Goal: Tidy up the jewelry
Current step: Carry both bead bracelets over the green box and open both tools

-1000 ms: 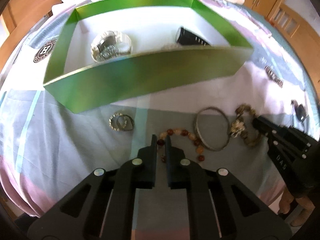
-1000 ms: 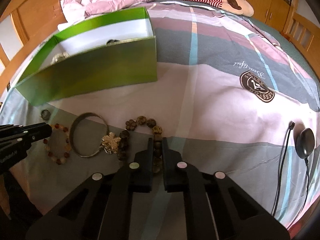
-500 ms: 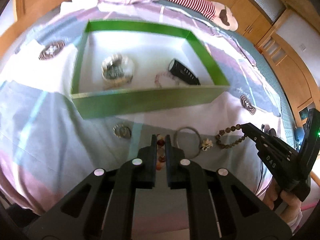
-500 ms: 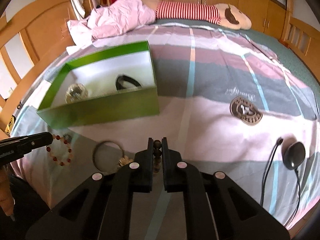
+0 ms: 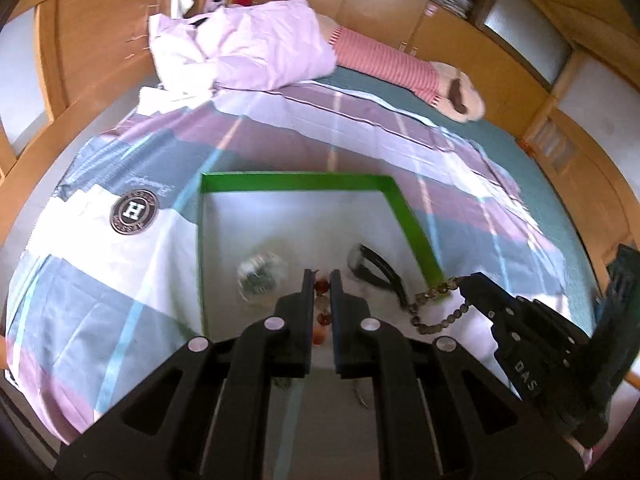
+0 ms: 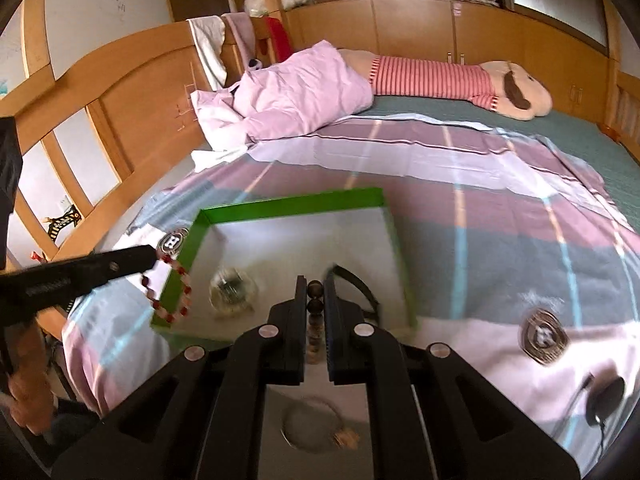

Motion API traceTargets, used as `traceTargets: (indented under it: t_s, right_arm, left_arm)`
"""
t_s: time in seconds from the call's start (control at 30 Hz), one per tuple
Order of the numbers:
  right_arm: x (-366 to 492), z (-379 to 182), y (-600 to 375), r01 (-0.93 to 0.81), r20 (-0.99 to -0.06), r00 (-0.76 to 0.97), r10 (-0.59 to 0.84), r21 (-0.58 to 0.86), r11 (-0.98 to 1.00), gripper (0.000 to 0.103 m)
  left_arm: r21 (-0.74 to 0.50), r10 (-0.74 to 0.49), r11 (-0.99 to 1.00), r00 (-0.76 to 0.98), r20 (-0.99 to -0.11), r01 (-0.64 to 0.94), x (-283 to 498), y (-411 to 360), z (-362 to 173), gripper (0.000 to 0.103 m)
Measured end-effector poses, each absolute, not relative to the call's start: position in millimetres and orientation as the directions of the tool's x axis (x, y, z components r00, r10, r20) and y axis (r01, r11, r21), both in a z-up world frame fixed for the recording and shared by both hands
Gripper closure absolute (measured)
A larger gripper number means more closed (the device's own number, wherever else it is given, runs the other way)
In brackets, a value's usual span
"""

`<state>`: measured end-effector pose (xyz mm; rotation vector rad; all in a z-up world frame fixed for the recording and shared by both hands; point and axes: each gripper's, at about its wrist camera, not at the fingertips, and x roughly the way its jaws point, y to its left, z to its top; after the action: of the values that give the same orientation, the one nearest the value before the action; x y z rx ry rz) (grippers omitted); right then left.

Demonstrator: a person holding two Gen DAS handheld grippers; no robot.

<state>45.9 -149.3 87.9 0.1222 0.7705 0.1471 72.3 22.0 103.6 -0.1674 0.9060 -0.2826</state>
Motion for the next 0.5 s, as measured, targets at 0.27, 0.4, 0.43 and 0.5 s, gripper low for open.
traceTargets:
  t_s: [0.27, 0.4, 0.43, 0.5]
  right_arm:
    - [94.8, 32.7, -120.2, -0.082, -0.77, 0.623, 0.142, 0.117, 0.99, 0.094]
    - [89.0, 27.3, -120.5, -0.084, -0.768, 0.629, 0.123, 0.091, 0.992, 0.064]
    - [85.9, 29.8, -121.5, -0.089, -0.761, 0.636, 0.131, 0.096, 0.991, 0.059]
    - [74.0, 38.8, -126.7, -0.1, -0.744, 0.652, 0.148, 0.109, 0.989, 0.059]
  left_arm:
    - [-0.251, -0.247, 0.965, 0.558, -0.793, 0.07, 111.2, 27.1, 38.8, 0.095]
    - [-0.237, -0.237, 0.969, 0.542, -0.806, 0.071, 113.1, 27.2, 25.8, 0.088]
    - [-0.24, -0.246, 0.967, 0.544, -0.802, 0.084, 110.3, 27.9, 26.4, 0.079]
    - [-0.255, -0.269, 0.961, 0.552, -0.789, 0.104, 102.3, 30.3, 29.6, 0.074]
